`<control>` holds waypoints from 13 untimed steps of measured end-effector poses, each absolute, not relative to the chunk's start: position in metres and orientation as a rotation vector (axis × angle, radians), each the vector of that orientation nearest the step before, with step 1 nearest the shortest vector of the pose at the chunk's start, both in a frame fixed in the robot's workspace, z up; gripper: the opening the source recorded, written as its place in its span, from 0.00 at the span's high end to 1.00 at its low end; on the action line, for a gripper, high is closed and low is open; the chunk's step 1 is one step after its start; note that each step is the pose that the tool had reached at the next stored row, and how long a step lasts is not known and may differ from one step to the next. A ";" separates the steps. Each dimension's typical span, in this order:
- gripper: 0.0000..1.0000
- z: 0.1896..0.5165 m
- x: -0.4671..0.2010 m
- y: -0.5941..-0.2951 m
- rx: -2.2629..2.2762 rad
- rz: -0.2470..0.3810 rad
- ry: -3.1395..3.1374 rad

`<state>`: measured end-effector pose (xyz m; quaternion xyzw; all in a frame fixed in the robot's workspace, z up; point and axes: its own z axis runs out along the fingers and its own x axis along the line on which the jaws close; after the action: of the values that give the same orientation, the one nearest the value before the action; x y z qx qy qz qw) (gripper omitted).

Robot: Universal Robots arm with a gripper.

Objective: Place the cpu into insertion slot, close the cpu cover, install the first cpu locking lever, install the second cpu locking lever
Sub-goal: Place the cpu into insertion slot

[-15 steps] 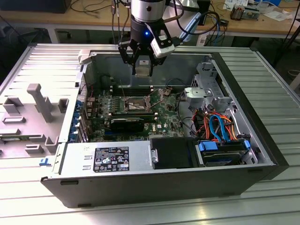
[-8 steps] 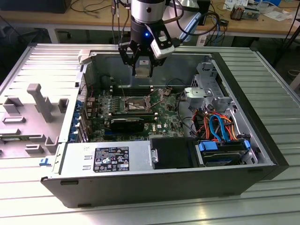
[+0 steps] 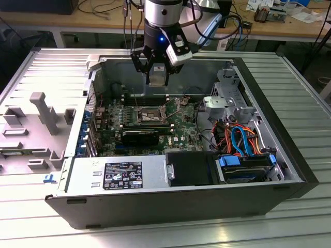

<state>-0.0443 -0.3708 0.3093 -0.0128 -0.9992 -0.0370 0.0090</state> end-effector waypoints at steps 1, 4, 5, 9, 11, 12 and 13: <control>0.45 0.309 -0.044 -0.371 -0.040 -0.115 -3.121; 0.45 0.307 -0.044 -0.371 -0.040 -0.109 -3.122; 0.45 0.306 -0.044 -0.371 -0.040 -0.109 -3.122; 0.45 0.304 -0.045 -0.371 -0.040 -0.104 -3.122; 0.45 0.303 -0.045 -0.372 -0.040 -0.101 -3.122; 0.45 0.303 -0.045 -0.372 -0.040 -0.099 -3.122; 0.45 0.302 -0.045 -0.372 -0.040 -0.098 -3.122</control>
<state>-0.0447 -0.3717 0.3025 -0.0129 -0.9994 -0.0315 0.0089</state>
